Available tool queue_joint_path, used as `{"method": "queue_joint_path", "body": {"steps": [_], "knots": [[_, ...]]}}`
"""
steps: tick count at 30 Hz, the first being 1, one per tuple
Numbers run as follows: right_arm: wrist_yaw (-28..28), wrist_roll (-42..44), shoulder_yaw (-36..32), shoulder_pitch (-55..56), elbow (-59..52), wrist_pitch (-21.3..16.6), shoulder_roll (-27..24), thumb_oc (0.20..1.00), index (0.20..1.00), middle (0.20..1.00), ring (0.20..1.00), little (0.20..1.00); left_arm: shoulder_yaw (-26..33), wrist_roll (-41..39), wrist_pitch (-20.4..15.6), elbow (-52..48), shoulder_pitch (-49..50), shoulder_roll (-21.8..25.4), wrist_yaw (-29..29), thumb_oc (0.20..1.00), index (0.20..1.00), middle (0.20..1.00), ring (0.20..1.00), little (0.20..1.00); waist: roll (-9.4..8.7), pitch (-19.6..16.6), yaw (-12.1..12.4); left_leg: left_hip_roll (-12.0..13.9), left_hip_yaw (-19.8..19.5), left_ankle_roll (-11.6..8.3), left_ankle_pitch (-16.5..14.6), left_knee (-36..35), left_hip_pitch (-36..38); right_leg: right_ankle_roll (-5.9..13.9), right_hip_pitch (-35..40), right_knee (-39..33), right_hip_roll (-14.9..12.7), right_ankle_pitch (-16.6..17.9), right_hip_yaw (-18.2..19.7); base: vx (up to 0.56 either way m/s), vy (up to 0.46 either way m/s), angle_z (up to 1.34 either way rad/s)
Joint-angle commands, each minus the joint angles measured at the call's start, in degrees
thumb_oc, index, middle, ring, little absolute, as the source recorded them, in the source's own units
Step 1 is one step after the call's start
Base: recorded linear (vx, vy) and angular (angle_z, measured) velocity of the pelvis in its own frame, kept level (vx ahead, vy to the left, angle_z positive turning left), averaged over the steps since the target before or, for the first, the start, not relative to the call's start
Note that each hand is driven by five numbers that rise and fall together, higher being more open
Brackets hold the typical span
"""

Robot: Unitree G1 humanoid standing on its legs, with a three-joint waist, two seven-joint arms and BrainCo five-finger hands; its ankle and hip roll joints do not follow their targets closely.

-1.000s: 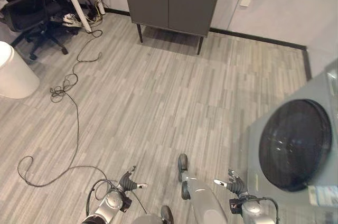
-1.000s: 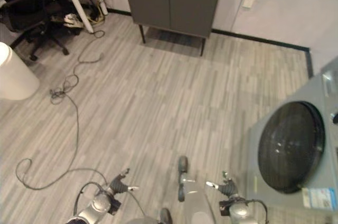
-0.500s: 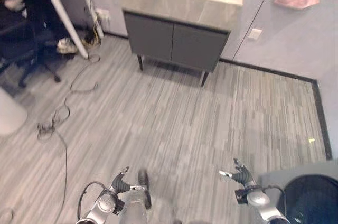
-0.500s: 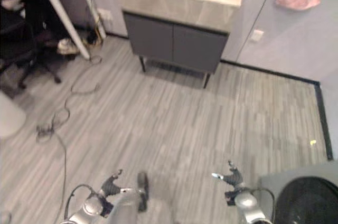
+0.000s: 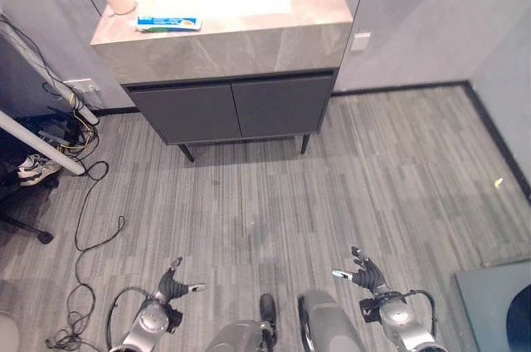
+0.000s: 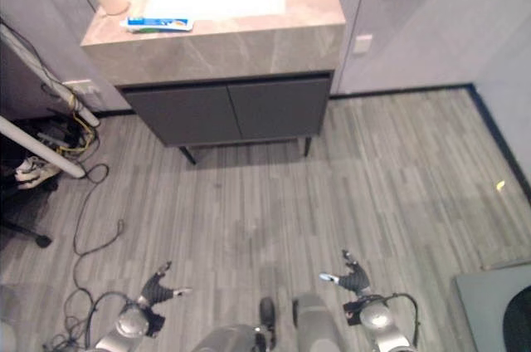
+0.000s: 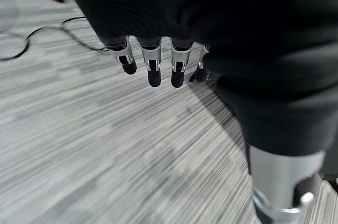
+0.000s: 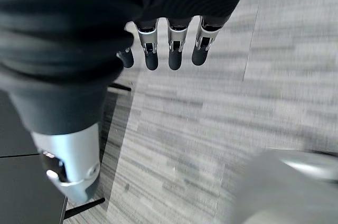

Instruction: Put brush and paste in cup on sink, flatten towel.

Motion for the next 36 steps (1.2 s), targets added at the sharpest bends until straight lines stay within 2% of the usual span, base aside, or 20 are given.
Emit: {"method": "queue_joint_path", "body": {"steps": [1,3,6,7,8,9,10,12,13,16,17,18,20,22,24,27,29,31,32,36], "knots": [[-0.73,-1.26,-0.86,-0.44,-1.48,-1.55,-3.08,1.000,1.000,1.000,1.000,1.000,-0.01,-0.43,-1.26,-1.44,-0.66,0.66,-0.15,1.000,1.000,1.000,1.000,1.000,-2.01,-1.07,-0.85,2.59,-1.13,-3.97,-0.26,3.42,0.20,1.96,7.05,-29.20,-1.73,15.62,0.26,0.67,0.010,0.07],[-1.36,-2.22,-1.29,-0.55,-1.30,-1.06,-2.88,1.000,1.000,1.000,1.000,1.000,-0.38,-0.30,-1.36,-1.17,-2.18,-0.17,-0.21,1.000,1.000,1.000,1.000,1.000,-1.43,-0.80,-1.68,2.73,-1.49,-4.61,-2.26,3.46,3.51,3.00,5.01,-34.55,-4.55,18.08,-1.50,0.58,0.003,0.28],[-1.38,-2.49,-1.82,0.38,-0.69,-1.10,-3.13,1.000,1.000,1.000,1.000,1.000,-1.43,1.02,-0.99,0.51,-2.50,-1.84,-0.38,1.000,1.000,1.000,1.000,1.000,-1.62,-1.91,-2.67,2.53,-2.60,-5.77,-3.18,5.95,7.19,2.68,6.85,-33.32,-4.46,21.03,0.09,0.53,-0.054,0.21],[-1.43,-2.06,-2.12,0.59,-0.76,-1.05,-3.67,1.000,1.000,1.000,1.000,1.000,-1.63,1.01,-0.78,1.11,-2.45,-2.47,-0.15,1.000,1.000,1.000,1.000,1.000,-1.24,-2.38,-3.31,2.88,-3.49,-6.77,-2.41,10.37,6.62,1.85,7.74,-32.18,-3.93,21.03,0.92,0.55,-0.115,0.19],[-1.59,-1.68,-2.60,0.79,-0.68,-0.96,-3.98,1.000,1.000,1.000,1.000,1.000,-1.74,0.63,-0.58,2.02,-2.36,-3.16,-0.28,1.000,1.000,1.000,1.000,1.000,-1.02,-2.78,-3.43,3.49,-3.09,-8.31,0.33,15.83,5.23,0.99,9.29,-32.32,-3.50,20.53,0.44,0.52,-0.180,0.36],[-1.85,-0.89,-2.92,0.35,0.31,-1.16,-4.36,1.000,1.000,1.000,1.000,1.000,-1.66,0.27,-0.34,3.79,-2.87,-4.25,-0.10,1.000,1.000,1.000,1.000,1.000,-1.00,-2.91,-3.49,5.21,-1.75,-10.67,5.39,24.67,2.44,-0.31,11.88,-32.41,-3.07,19.71,-0.51,0.41,-0.222,0.44],[-2.14,-0.32,-2.99,0.08,0.63,-1.19,-4.55,1.000,1.000,1.000,1.000,1.000,-2.27,0.23,-0.33,4.06,-3.35,-4.43,-0.29,1.000,1.000,1.000,1.000,1.000,-2.05,-2.56,-3.40,6.20,-0.27,-11.78,7.18,32.16,-1.71,-1.14,13.43,-32.84,-3.69,19.07,-0.82,0.24,-0.170,0.46],[-2.03,0.13,-2.81,-0.37,0.66,-1.36,-5.28,1.000,1.000,1.000,1.000,1.000,-2.40,0.06,-0.38,3.28,-3.16,-4.33,-0.39,1.000,1.000,1.000,1.000,1.000,-2.63,-2.22,-2.73,7.02,1.15,-11.91,7.91,36.85,-3.48,-2.39,14.98,-33.04,-3.50,17.85,-1.18,0.31,-0.202,0.37],[-2.83,0.13,-2.01,-1.66,2.54,-1.09,-6.14,1.000,1.000,1.000,1.000,1.000,-2.93,-0.57,-0.46,4.16,-4.09,-4.55,0.09,1.000,1.000,1.000,1.000,1.000,-3.76,-1.48,-1.76,10.49,5.02,-11.32,7.06,39.79,-8.56,-3.21,17.85,-33.94,-4.07,16.34,-1.54,0.48,-0.258,0.04],[-4.08,-0.83,-1.92,-2.80,4.79,-0.84,-6.81,1.000,1.000,1.000,1.000,1.000,-3.24,-0.70,-0.65,5.23,-4.71,-4.54,0.78,1.000,1.000,1.000,1.000,1.000,-4.32,-1.75,-0.76,15.10,9.20,-10.52,5.16,31.66,-12.38,-2.75,20.95,-34.94,-4.71,14.54,-2.06,0.33,-0.058,-0.08],[-4.08,-0.83,-1.92,-2.80,4.79,-0.84,-6.81,1.000,1.000,1.000,1.000,1.000,-3.24,-0.70,-0.65,5.23,-4.71,-4.54,0.78,1.000,1.000,1.000,1.000,1.000,-4.33,-1.74,-0.75,15.10,9.21,-10.52,5.16,31.65,-12.37,-2.75,20.96,-34.94,-4.71,14.54,-2.05,0.39,0.132,-0.06],[-4.39,-0.74,-2.28,-2.49,4.85,-0.92,-6.77,1.000,1.000,1.000,1.000,1.000,-2.95,-0.61,-0.75,5.71,-4.30,-4.51,1.20,1.000,1.000,1.000,1.000,1.000,-3.75,-2.71,-0.84,16.80,10.24,-10.22,5.55,18.44,-10.87,-1.47,21.65,-34.86,-4.96,13.48,-1.83,0.37,0.203,-0.08],[-4.41,-1.51,-1.64,-3.01,4.62,-0.93,-7.01,1.000,1.000,1.000,1.000,1.000,-2.84,-0.75,-0.76,5.77,-4.21,-4.55,1.54,1.000,1.000,1.000,1.000,1.000,-2.60,-3.07,-0.08,17.80,6.81,-11.11,10.10,6.34,-10.53,-0.82,22.19,-33.86,-4.94,12.05,-0.70,0.42,0.280,-0.26],[-4.17,-2.50,-0.55,-3.91,4.47,-1.03,-7.41,1.000,1.000,1.000,1.000,1.000,-3.06,-0.84,-0.80,6.79,-4.27,-4.85,1.71,1.000,1.000,1.000,1.000,1.000,-1.96,-3.00,0.81,19.26,1.48,-11.72,12.83,2.05,-9.94,-0.19,22.74,-32.47,-5.00,10.81,1.05,0.31,0.279,-0.49],[-3.05,-3.77,1.09,-4.59,4.98,-0.77,-7.35,1.000,1.000,1.000,1.000,1.000,-3.40,-0.66,-0.75,8.09,-4.12,-5.17,1.14,1.000,1.000,1.000,1.000,1.000,-1.95,-3.60,1.40,18.50,-3.08,-12.16,10.59,3.41,-8.40,0.30,23.25,-31.85,-5.47,10.47,3.30,0.25,0.274,-1.19],[-1.56,-6.84,2.16,-4.40,5.36,0.10,-7.24,1.000,1.000,1.000,1.000,1.000,-4.16,0.61,-0.46,11.25,-5.06,-5.39,-0.27,1.000,1.000,1.000,1.000,1.000,-1.62,-5.94,0.79,17.34,-0.16,-12.28,9.40,1.24,-6.14,1.83,23.58,-32.08,-7.72,11.18,3.68,0.19,0.333,-0.81],[-2.18,-9.26,2.54,-4.69,7.46,0.73,-6.16,1.000,1.000,1.000,1.000,1.000,-5.29,4.08,-0.44,13.12,-5.61,-4.58,-1.14,1.000,1.000,1.000,1.000,1.000,-2.17,-6.65,0.53,14.59,0.79,-10.72,7.60,0.22,-4.17,3.44,24.10,-31.76,-10.38,12.42,4.79,0.15,0.409,-0.06],[-2.19,-9.27,2.54,-4.70,7.48,0.71,-6.14,1.000,1.000,1.000,1.000,1.000,-5.29,4.08,-0.45,13.12,-5.61,-4.57,-1.14,1.000,1.000,1.000,1.000,1.000,-2.22,-6.60,0.58,14.55,0.86,-10.69,7.61,0.17,-4.06,3.47,24.16,-31.78,-10.42,12.42,4.86,0.05,0.244,0.22],[-2.41,-9.40,2.10,-5.00,7.63,0.78,-5.04,1.000,1.000,1.000,1.000,1.000,-5.18,4.85,-0.62,12.86,-5.43,-3.58,-0.64,1.000,1.000,1.000,1.000,1.000,-2.56,-6.75,0.75,12.73,1.95,-9.53,6.75,-1.20,-3.08,4.69,23.65,-31.88,-12.34,14.17,5.48,0.02,0.329,0.42],[-2.29,-10.44,2.57,-4.52,6.25,0.87,-3.98,1.000,1.000,1.000,1.000,1.000,-4.14,5.05,-0.78,13.52,-5.07,-2.65,-0.01,1.000,1.000,1.000,1.000,1.000,-3.50,-6.78,1.15,9.76,2.71,-8.00,5.86,-2.79,-3.16,6.43,22.54,-33.14,-15.70,18.49,5.94,-0.02,0.309,-0.17]]}}
